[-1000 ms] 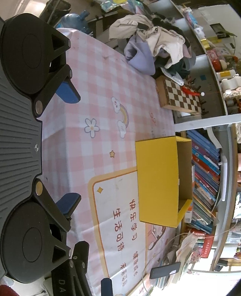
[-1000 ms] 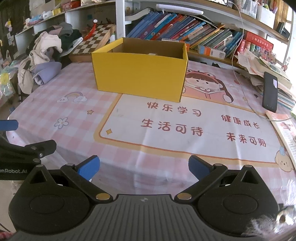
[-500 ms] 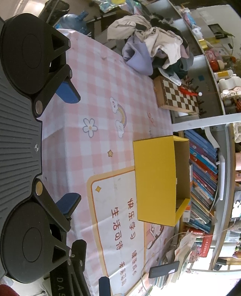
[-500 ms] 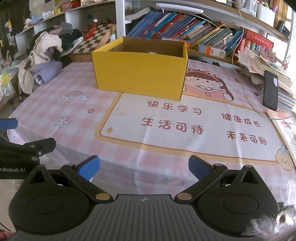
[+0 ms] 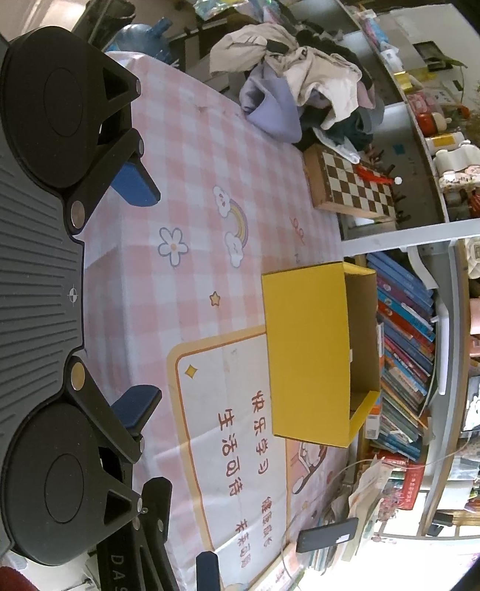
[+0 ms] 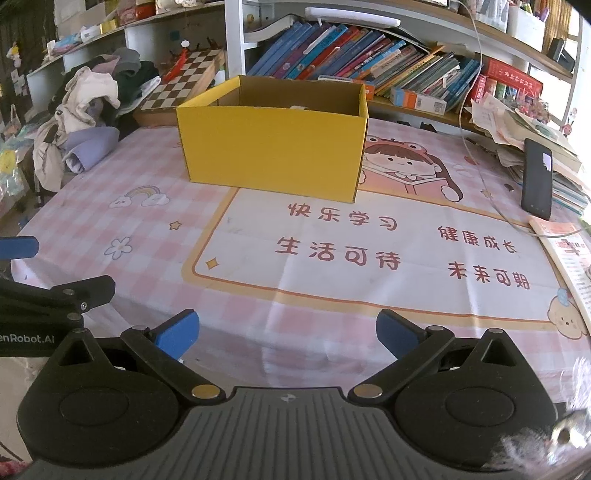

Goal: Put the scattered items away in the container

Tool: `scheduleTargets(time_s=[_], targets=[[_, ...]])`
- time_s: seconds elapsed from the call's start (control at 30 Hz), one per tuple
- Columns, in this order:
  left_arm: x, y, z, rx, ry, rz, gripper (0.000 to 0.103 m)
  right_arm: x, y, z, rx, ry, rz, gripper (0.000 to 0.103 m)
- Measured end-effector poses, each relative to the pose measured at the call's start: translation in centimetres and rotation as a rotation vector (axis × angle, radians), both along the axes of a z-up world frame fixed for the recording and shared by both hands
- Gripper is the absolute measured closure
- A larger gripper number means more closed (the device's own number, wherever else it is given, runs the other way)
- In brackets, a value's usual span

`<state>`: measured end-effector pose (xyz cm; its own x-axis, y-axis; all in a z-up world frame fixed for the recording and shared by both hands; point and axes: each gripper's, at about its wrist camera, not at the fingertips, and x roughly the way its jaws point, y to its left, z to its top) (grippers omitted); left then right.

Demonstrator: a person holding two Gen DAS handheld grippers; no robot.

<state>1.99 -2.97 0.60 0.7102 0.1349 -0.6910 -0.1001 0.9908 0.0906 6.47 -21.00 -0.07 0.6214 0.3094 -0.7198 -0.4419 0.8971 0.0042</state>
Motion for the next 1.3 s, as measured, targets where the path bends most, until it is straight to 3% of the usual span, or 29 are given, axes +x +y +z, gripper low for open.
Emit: scheduleTargets(time_s=[1.3], targets=[[0.7,0.8,-0.1,-0.015,-0.003,0.009,0.000,1.0,0.8,-0.1,-0.011,0.006,0.002,0.000]])
